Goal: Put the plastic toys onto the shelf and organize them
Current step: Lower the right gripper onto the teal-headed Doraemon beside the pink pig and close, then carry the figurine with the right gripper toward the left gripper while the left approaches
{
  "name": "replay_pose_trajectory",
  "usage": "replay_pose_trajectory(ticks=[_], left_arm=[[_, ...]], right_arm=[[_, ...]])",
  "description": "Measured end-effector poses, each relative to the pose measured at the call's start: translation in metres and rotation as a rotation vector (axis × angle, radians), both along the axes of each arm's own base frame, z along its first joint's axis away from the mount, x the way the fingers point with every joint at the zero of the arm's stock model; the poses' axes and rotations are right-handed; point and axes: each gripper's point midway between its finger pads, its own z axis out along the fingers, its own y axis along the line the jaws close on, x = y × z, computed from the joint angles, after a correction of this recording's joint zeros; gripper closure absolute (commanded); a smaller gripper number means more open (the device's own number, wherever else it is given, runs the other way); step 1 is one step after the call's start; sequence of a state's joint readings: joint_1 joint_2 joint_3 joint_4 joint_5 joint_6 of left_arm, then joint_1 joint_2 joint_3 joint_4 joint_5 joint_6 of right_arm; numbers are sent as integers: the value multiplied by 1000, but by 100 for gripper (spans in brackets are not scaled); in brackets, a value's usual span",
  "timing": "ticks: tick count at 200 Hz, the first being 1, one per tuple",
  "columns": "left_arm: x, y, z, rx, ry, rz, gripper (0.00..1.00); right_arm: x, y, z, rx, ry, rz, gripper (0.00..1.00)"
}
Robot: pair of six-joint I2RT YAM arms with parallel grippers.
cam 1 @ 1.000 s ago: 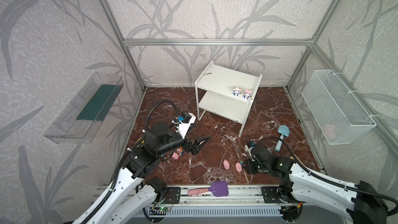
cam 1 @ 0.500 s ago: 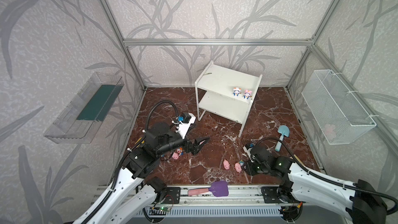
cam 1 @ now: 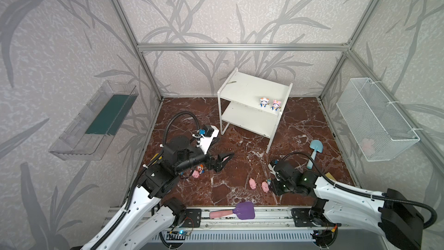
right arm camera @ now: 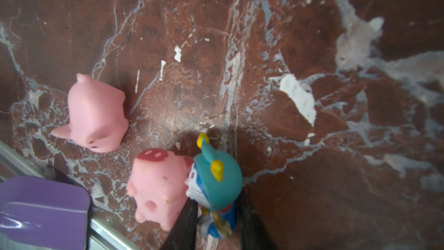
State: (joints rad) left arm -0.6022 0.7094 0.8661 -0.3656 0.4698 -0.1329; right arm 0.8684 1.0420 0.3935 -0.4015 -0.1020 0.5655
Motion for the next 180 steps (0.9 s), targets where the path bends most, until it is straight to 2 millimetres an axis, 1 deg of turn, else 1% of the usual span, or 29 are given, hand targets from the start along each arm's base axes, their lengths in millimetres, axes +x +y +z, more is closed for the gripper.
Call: replay_pose_trajectory(ticks=[37, 69, 100, 117, 145, 180], left_arm=[[0, -1, 0, -3, 6, -5, 1], [1, -9, -4, -12, 33, -25, 1], [0, -20, -16, -10, 71, -56, 1], [-5, -30, -26, -2, 95, -87, 1], [-14, -53, -45, 26, 135, -141, 1], [-16, -74, -66, 24, 194, -146, 2]], right_arm=[[3, -2, 4, -4, -26, -2, 78], [11, -1, 22, 37, -106, -8, 80], [21, 5, 51, 117, -213, -1, 80], [26, 12, 69, 178, -268, 13, 81], [31, 31, 98, 293, -334, 51, 81], [34, 55, 129, 428, -408, 104, 81]])
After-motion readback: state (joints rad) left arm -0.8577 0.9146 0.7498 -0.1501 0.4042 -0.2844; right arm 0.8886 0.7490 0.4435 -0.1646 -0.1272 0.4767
